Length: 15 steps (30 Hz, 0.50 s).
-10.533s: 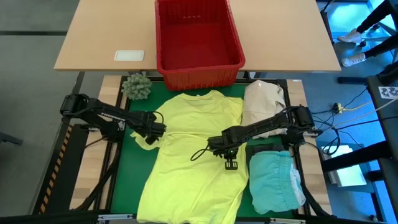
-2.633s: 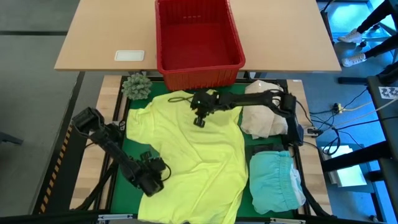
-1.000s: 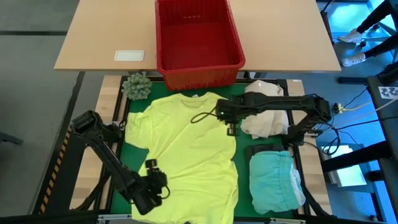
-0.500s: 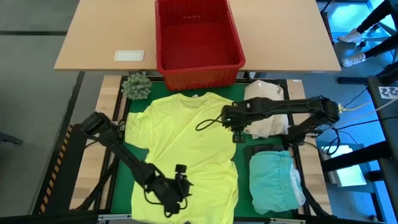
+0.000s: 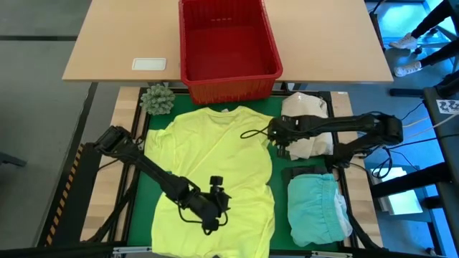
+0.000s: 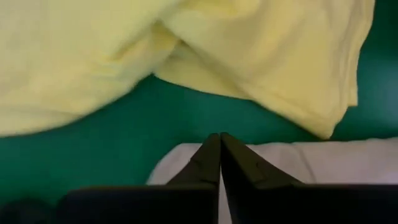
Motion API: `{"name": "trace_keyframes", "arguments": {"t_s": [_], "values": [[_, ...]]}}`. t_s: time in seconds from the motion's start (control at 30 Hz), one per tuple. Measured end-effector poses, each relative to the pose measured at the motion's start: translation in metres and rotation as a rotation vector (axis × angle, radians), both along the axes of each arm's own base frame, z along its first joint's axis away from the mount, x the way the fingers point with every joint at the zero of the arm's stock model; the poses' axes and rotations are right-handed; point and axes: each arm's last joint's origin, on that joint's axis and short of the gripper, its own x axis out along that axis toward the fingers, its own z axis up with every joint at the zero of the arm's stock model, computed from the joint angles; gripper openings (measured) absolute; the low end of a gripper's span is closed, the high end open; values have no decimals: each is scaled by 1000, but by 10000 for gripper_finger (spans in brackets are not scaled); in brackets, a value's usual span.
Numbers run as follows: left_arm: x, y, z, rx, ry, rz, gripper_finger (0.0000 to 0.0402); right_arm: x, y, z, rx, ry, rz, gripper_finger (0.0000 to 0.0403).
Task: Fold Laundry from Bin
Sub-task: Fold the yellow shirt
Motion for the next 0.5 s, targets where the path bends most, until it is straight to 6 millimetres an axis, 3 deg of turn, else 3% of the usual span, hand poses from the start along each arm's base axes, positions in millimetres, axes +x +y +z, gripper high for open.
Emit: {"name": "trace_keyframes", "arguments": {"t_s": [0.33,0.5], "values": [[6,12,-1,11,19,0,170,14,-20,-16,-43,-15,47,162],[8,15,-1,18,20,1,170,19,-24,-30,-46,31,29,195]]}}
